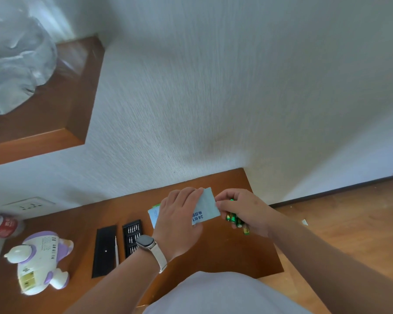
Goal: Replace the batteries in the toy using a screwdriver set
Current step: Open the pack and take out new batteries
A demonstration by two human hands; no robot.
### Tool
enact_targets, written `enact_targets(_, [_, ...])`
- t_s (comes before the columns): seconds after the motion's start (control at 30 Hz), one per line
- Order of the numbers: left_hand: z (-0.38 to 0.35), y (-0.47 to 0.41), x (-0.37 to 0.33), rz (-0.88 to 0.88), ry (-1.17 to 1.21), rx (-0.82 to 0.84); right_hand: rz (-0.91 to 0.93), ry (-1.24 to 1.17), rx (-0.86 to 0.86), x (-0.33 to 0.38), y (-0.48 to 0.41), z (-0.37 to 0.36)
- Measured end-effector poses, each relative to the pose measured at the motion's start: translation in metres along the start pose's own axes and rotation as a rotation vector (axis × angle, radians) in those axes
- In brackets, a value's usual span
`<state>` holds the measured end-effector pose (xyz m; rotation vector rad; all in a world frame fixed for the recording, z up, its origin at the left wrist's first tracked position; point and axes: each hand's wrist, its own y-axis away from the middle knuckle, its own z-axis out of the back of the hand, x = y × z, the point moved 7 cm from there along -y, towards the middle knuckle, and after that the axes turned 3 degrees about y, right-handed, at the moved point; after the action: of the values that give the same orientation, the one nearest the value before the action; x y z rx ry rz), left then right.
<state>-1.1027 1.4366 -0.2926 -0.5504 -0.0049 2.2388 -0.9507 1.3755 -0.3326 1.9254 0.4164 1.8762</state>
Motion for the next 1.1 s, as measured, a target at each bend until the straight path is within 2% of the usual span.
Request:
enact_targets(0.1, [0.000,-0.003,0.002,0.041,0.059,-0.003,-0.056,-0.239,0.085,0.000,0.002,0.002])
enact_targets(0.17, [0.000,-0.003,0.003,0.046,0.090,0.006,-0.094,-0.281,0.137,-0.002,0.002,-0.002])
enact_targets(0.43, [-0.004,-0.001,0.010,0.085,0.114,0.023,-0.149,-0.248,0.121,-0.010,-0.004,-0.009])
enact_targets(0.6, [-0.006,0.001,0.013,0.099,0.069,0.053,-0.103,-0.165,0.098,-0.009,-0.003,-0.009])
enact_targets(1.1, [-0.015,0.001,0.015,0.109,0.069,0.179,-0.093,-0.125,0.082,-0.007,0.004,-0.016])
